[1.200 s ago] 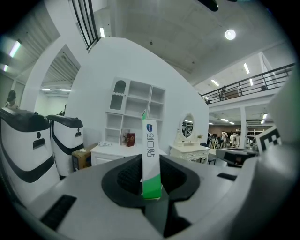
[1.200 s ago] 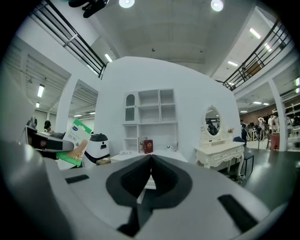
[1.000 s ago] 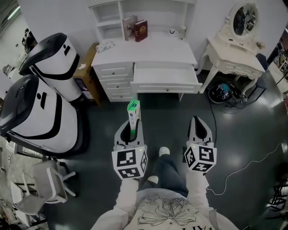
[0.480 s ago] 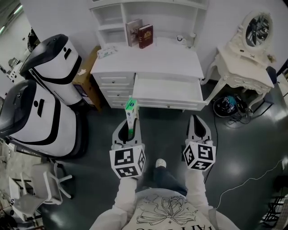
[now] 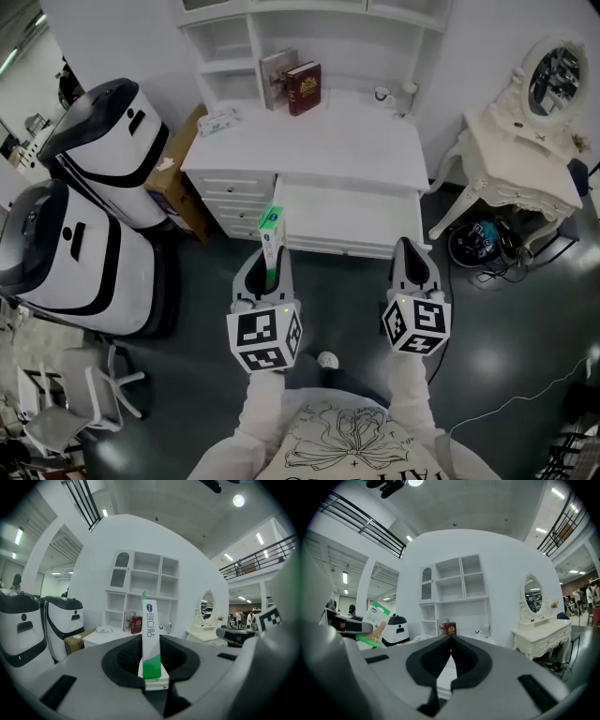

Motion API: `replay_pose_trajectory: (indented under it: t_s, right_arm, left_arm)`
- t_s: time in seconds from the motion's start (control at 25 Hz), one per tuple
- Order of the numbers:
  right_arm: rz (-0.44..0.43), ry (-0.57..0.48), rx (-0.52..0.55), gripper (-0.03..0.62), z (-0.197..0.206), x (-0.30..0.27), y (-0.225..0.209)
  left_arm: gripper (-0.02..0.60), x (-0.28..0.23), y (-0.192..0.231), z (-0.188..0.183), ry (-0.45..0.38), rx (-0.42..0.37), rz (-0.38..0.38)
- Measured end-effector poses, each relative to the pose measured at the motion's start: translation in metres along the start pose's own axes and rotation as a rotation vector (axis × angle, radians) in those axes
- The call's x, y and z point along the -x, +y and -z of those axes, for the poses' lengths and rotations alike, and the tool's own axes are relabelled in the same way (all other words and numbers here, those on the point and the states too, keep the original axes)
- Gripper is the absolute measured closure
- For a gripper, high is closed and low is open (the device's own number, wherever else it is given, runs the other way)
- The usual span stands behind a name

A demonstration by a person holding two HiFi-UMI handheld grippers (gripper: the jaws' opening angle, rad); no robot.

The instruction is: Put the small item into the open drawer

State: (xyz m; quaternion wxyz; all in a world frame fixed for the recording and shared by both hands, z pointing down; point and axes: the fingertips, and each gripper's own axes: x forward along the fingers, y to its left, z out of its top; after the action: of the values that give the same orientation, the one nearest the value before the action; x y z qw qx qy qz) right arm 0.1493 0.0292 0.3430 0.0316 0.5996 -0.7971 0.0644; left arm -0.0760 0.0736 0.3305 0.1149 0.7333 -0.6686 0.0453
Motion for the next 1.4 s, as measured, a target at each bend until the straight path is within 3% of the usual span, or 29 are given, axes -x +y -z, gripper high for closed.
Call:
replay_pose_trajectory:
  t_s: [0.48,1.12,1.4]
  right_arm:
    - [0.008,0.049,-0.020,0.591,0.016,-0.083,-0.016]
    - [0.081,0.094,-0.033,0.591,0.014,-0.250,-0.048]
    - [0.113,0.137,-0.041,0.591,0.026,-0.299,-0.058]
  left_arm:
    - [0.497,-0.088,0.022,0.008,0.058,0.012,-0.002]
    - [0.497,-0.273,0.038,0.001,0.161,-0.028,0.118]
    - [0.497,-0.329,0.048,0.008,0.209,-0.033,0.154]
